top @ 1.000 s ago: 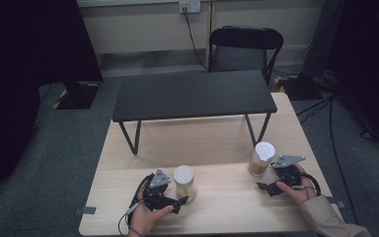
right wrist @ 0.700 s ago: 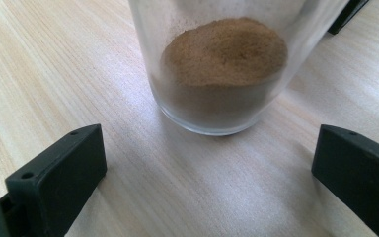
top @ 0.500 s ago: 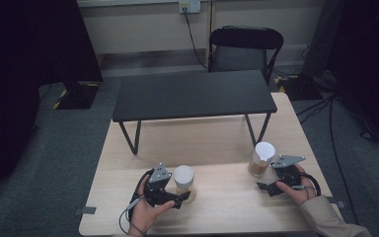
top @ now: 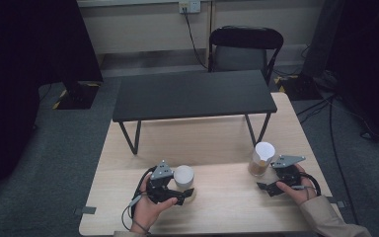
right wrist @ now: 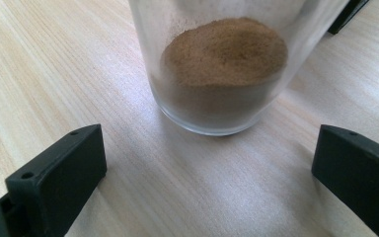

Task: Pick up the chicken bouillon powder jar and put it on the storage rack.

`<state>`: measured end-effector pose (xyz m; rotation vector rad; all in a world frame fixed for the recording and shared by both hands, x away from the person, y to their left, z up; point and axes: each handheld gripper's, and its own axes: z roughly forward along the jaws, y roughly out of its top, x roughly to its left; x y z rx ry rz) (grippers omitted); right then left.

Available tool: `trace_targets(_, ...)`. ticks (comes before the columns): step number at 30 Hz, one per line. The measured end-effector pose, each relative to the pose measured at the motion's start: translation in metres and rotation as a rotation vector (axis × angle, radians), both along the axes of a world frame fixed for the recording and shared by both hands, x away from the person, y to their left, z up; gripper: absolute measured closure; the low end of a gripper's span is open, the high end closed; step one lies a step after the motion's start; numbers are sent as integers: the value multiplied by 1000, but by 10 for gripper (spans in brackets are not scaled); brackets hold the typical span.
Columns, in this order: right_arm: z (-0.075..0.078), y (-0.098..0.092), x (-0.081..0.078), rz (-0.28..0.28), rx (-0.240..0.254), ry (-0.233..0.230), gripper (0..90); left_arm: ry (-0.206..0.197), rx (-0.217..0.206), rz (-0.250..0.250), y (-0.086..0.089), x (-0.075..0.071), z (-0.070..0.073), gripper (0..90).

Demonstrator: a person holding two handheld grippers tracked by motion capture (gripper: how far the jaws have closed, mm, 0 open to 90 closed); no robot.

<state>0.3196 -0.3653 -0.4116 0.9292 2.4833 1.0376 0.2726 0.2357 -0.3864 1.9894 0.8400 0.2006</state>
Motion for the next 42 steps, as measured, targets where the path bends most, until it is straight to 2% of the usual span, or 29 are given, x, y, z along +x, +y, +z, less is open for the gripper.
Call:
trace_targets(6,0,0,0,0,0,0,0,-7,-11,-11,0,2,0,192)
trace_targets(17,0,0,0,0,0,0,0,-29,1,-31,-6,3,3,274)
trace_targets(24,0,0,0,0,0,0,0,-52,32,-47,-8,3,6,300)
trace_targets(30,0,0,0,0,0,0,0,-90,70,-56,-12,0,11,325)
trace_targets(39,0,0,0,0,0,0,0,-85,79,-47,-15,2,14,333)
trace_targets(42,0,0,0,0,0,0,0,-80,64,-44,-15,4,14,334)
